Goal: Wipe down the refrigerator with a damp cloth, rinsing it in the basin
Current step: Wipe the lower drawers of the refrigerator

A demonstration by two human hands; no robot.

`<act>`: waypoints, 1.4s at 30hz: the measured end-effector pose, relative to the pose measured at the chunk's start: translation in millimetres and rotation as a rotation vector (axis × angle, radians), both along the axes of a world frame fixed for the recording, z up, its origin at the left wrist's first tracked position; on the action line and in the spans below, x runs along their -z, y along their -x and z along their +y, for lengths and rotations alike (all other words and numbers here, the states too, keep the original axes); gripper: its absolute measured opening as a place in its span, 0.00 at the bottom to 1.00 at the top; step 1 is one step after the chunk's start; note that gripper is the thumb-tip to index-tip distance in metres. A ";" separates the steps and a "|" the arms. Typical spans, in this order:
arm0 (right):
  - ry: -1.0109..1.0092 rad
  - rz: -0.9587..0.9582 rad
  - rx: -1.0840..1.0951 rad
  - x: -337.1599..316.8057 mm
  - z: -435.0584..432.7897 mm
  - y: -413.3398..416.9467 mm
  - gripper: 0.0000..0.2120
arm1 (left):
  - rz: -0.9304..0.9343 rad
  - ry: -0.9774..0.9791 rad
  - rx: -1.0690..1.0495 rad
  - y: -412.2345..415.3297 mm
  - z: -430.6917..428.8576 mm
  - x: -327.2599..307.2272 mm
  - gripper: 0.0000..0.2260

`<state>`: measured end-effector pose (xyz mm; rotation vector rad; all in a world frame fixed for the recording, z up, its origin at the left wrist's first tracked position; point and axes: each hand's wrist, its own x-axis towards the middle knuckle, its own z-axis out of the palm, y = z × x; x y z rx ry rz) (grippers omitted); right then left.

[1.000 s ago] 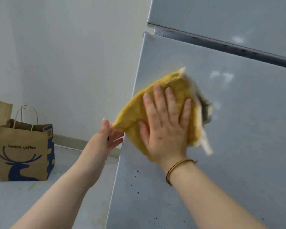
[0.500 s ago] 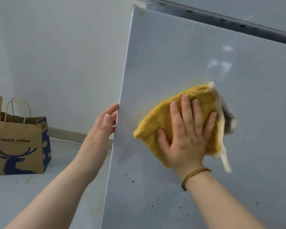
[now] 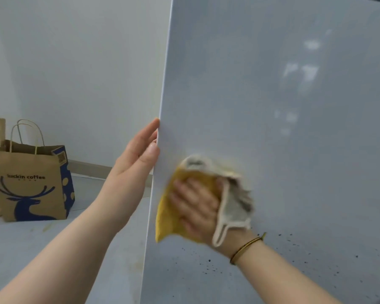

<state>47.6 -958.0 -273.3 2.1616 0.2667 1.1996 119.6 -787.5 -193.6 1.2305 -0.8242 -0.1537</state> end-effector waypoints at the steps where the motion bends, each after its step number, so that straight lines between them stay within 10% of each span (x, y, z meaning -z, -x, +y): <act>1: -0.103 -0.163 -0.010 -20.6 0.6 4.4 0.20 | -0.038 -0.027 -0.042 2.3 -1.6 3.8 0.16; 5: -0.269 -0.468 0.191 -26.6 -2.1 12.2 0.23 | -0.406 -0.121 -0.360 15.7 -12.2 30.5 0.18; 12: 0.061 0.035 0.074 86.9 -17.1 39.0 0.18 | -1.001 -0.347 -0.576 15.0 -25.7 80.5 0.17; 16: 0.206 0.193 0.010 67.1 -32.6 49.3 0.24 | -1.033 -0.483 -0.583 16.3 -26.3 89.7 0.20; 23: -0.351 -0.469 0.177 18.6 -40.4 53.9 0.24 | -0.981 -0.532 -0.686 27.9 -38.7 91.2 0.25; 34: -0.289 -0.168 0.373 138.4 -47.7 104.6 0.27 | -1.001 -0.532 -0.728 32.0 -41.2 91.9 0.26; 42: -0.548 -0.582 0.283 42.6 -70.2 86.2 0.29 | -1.171 -0.391 -0.676 51.8 -63.6 105.0 0.21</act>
